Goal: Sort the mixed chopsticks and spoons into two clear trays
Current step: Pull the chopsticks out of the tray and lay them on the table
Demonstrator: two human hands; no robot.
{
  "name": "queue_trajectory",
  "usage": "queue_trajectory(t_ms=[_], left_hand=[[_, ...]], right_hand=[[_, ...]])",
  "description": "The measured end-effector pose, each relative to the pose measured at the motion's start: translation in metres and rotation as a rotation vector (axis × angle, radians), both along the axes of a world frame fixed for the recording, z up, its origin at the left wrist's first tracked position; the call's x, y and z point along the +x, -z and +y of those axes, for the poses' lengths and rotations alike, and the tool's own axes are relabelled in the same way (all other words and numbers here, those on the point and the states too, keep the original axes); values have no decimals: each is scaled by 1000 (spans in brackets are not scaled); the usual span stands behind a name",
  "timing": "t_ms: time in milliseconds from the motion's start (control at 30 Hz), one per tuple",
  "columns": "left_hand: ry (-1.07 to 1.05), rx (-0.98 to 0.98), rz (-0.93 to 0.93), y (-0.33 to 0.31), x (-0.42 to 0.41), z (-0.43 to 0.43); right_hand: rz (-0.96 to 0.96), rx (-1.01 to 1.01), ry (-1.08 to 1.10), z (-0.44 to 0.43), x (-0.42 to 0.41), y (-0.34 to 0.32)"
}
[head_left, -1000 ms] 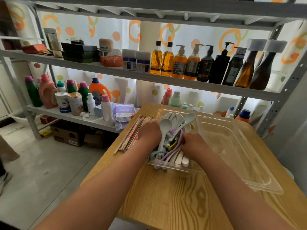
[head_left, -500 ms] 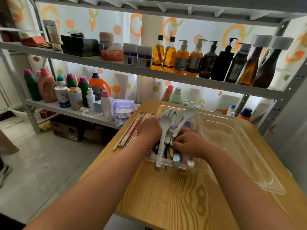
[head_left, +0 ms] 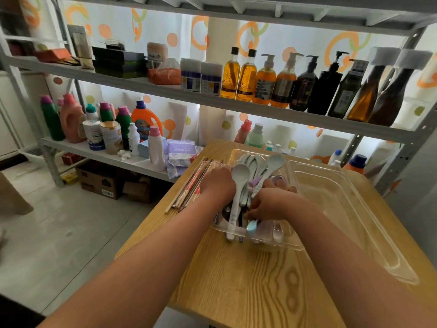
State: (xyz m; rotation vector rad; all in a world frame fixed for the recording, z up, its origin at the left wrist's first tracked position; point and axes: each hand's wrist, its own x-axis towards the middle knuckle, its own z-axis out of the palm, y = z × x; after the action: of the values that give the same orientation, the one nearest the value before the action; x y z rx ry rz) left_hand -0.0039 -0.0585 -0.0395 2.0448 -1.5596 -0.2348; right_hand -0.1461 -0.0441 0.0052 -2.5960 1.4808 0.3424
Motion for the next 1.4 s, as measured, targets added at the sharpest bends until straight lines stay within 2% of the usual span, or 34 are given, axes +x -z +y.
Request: queue_trajectory(t_ms=[133,233,400,567,733,900,1000,1167,1300,1367,1400], left_hand=[[-1,-4,15,-1,0,0],[0,-15,33,-2,-1,2],[-4,-23,31,-3,-2,3],[-2,-29,54,-5,-3,6],[-3,-32,69,-7,-4,8],[-10,-16,67,-7,-4,8],[-20,-20,68,-7,-5,8],[-16,-21,53,-8,-4,8],[-18,-23,48,-7,-5,7],[-23,-26,44,-7,-5,7],[-25,-26,42,-7,-5,7]], right_hand=[[32,-154,-112,0,11,2],[63,-98,-260,1,19,4],[145,-14,-341,4,30,0],[168,-45,-462,1,24,-3],[121,-95,-473,-6,20,5],[254,-208,-659,-7,15,6],[375,-392,-946,-4,17,8],[485,-401,-1080,-2,24,4],[479,-477,-1137,-6,19,6],[384,-554,-1195,-9,15,4],[270,-568,-1216,-11,12,4]])
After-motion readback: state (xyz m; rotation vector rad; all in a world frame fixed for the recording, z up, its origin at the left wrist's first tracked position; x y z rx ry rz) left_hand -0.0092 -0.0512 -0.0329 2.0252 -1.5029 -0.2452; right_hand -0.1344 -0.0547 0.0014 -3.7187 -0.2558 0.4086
